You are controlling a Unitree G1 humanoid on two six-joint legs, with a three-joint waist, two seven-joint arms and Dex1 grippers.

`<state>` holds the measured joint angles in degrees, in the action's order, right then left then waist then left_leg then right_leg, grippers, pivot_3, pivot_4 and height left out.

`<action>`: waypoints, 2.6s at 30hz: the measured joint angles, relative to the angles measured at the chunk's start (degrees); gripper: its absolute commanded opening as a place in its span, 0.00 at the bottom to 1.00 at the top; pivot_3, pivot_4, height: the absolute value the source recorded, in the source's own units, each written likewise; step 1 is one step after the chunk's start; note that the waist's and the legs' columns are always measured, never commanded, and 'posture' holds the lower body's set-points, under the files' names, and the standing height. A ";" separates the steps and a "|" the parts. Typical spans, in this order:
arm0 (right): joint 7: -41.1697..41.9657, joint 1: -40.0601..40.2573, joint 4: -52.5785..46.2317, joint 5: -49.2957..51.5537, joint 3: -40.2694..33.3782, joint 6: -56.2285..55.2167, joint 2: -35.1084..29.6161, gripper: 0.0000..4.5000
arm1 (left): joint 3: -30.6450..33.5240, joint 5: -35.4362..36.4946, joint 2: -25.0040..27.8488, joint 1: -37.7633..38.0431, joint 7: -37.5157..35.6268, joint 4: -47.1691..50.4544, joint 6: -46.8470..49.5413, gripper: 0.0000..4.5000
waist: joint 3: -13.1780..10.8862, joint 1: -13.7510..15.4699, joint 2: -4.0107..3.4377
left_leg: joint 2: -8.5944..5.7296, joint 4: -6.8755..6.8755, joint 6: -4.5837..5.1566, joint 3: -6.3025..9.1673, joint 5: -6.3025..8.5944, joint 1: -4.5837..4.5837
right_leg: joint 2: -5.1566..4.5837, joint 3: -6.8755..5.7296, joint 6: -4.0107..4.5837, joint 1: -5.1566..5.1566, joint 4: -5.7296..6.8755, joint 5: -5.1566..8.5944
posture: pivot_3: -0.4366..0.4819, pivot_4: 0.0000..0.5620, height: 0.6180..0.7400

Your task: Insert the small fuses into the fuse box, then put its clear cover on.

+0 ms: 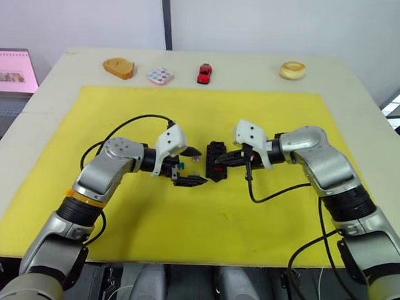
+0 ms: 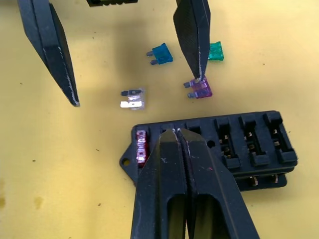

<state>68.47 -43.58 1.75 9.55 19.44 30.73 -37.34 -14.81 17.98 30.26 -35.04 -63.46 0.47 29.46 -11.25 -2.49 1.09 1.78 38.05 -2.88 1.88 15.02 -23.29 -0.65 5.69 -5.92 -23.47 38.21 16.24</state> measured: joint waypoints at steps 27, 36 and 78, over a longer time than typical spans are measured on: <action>5.87 5.18 -3.58 8.41 -17.18 4.68 -22.72 0.99 | 18.11 9.62 25.78 8.18 -9.41 -1.28 9.93 1.00 | -0.04 -0.05 -0.02 | 0.03 -0.06 0.01 -0.10 0.00 -0.10 | -0.03 -0.01 0.02 -0.16 -0.08 0.03 | 0.48 0.27 1.00; 3.41 5.35 -2.72 7.85 -18.17 4.34 -22.18 0.99 | 20.11 15.48 19.48 7.70 -7.36 -2.07 17.53 1.00 | -0.04 0.00 -0.05 | 0.04 -0.02 0.01 -0.16 0.01 -0.12 | -0.03 0.04 0.00 -0.21 -0.02 0.02 | 0.48 0.27 1.00; -7.52 -3.45 -15.15 12.94 -11.20 13.43 -8.90 1.00 | 26.62 28.59 -7.91 -1.80 23.85 -15.85 51.13 0.47 | -0.02 0.48 -0.02 | -0.06 0.02 -0.02 0.01 -0.01 -0.09 | -0.17 -0.05 -0.02 -0.10 0.02 -0.01 | 0.48 0.27 1.00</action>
<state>60.95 -47.03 -13.40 22.48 8.24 44.16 -46.24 11.81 46.57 22.35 -36.84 -39.62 -15.38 80.59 -11.27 -2.01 1.07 1.72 38.07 -2.90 1.89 15.01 -23.38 -0.81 5.63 -5.94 -23.57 38.22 16.23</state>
